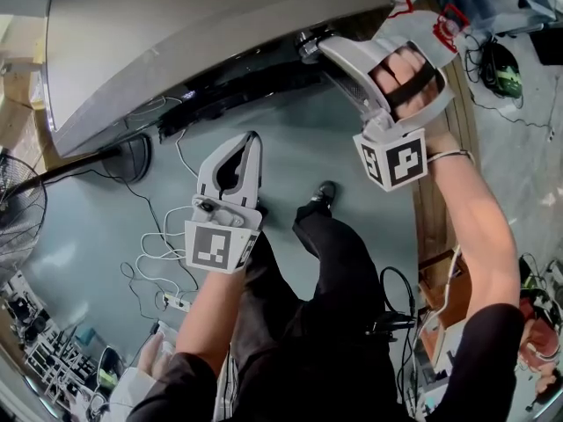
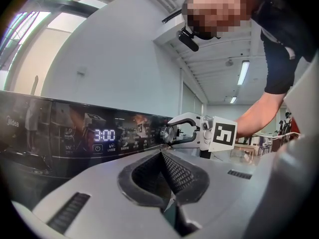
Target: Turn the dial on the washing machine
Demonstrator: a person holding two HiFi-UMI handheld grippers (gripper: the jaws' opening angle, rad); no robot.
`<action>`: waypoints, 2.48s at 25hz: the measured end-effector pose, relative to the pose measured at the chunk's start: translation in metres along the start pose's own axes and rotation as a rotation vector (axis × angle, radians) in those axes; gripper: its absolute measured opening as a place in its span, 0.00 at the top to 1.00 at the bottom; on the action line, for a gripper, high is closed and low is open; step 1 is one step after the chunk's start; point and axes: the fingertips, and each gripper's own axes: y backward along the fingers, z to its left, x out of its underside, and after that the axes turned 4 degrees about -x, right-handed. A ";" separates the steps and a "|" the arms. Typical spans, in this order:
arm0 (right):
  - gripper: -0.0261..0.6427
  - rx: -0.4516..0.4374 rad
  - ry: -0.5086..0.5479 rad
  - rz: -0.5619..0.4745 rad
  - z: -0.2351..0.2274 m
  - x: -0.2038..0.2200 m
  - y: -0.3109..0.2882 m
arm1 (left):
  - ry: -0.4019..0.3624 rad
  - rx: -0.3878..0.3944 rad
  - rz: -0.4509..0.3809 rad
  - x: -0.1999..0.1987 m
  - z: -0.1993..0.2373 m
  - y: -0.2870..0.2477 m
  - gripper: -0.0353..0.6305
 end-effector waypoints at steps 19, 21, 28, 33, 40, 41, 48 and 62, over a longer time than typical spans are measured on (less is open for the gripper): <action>0.55 -0.046 0.126 -0.043 0.002 0.002 0.004 | -0.108 0.051 0.056 0.004 -0.016 -0.007 0.92; 0.55 -0.048 0.143 -0.044 0.002 0.001 0.004 | -0.115 0.054 0.056 0.005 -0.017 -0.007 0.92; 0.55 -0.051 0.153 -0.046 0.002 0.001 0.005 | -0.124 0.060 0.061 0.008 -0.023 -0.004 0.92; 0.55 -0.044 0.069 -0.080 0.000 -0.005 0.007 | -0.149 0.077 0.068 0.009 -0.026 -0.002 0.92; 0.56 -0.037 0.008 -0.092 -0.007 -0.015 0.021 | -0.164 0.091 0.077 0.005 -0.027 0.005 0.92; 0.57 -0.030 -0.016 -0.092 -0.010 -0.016 0.025 | -0.164 0.090 0.073 0.003 -0.027 0.006 0.92; 0.71 0.054 -0.295 -0.120 -0.043 -0.031 0.065 | -0.232 0.080 0.042 -0.022 -0.033 0.019 0.92; 0.91 0.337 -0.911 -0.286 -0.187 -0.049 0.190 | -0.193 -0.039 -0.013 -0.135 -0.052 0.082 0.92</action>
